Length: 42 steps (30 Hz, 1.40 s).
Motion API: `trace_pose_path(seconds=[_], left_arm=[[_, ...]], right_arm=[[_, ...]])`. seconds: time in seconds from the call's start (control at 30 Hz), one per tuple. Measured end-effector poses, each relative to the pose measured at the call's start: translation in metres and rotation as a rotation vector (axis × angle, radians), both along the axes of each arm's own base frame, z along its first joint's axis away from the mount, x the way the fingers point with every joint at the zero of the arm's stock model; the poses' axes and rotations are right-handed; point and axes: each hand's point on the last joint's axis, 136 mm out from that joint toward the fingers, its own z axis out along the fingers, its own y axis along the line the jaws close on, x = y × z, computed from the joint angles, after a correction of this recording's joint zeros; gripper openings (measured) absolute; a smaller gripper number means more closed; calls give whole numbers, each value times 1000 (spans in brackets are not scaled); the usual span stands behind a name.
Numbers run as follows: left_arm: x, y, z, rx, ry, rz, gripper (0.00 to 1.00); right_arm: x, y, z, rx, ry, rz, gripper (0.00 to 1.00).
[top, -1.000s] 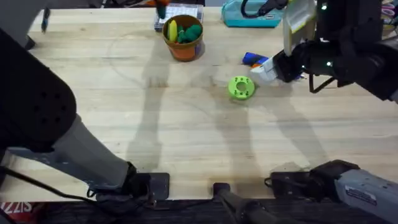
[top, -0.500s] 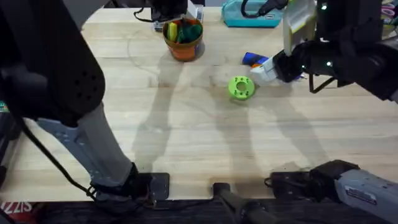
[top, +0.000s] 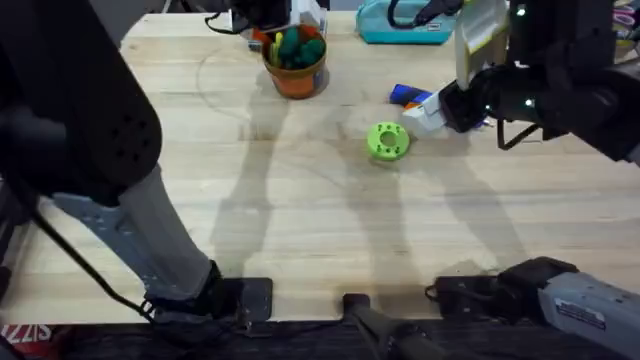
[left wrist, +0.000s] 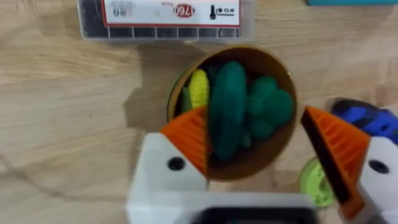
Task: Pick up the gripper from the table and insert it into the empty holder that is missing its gripper. Then pick up a screw, insert it into the mounting hole, and use the screwdriver to tighten it. Finally, clean up the table by picking up the vegetable and placing it into the bucket.
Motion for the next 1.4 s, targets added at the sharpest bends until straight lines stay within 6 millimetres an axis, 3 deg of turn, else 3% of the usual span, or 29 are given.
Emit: trace_pose_path(seconds=[0.03, 0.07, 0.23, 0.43, 0.67, 1.4], left_arm=[[-1, 0, 4, -2, -7, 0, 933], [-2, 0, 9, -2, -16, -1, 969], [-26, 4, 50, 24, -63, -47, 986], [-82, 18, 92, 101, -53, -119, 986], [-148, 34, 106, 178, 51, -182, 986], [-149, 34, 106, 179, 53, -183, 986]], right_arm=[[0, 0, 0, 0, 0, 0, 972], [0, 0, 0, 0, 0, 0, 972], [-1, 0, -1, -1, 4, 0, 972], [-7, -2, -6, -12, 38, 0, 972], [-8, -3, -8, -14, 45, 0, 972], [-8, -3, -8, -14, 45, 0, 972]])
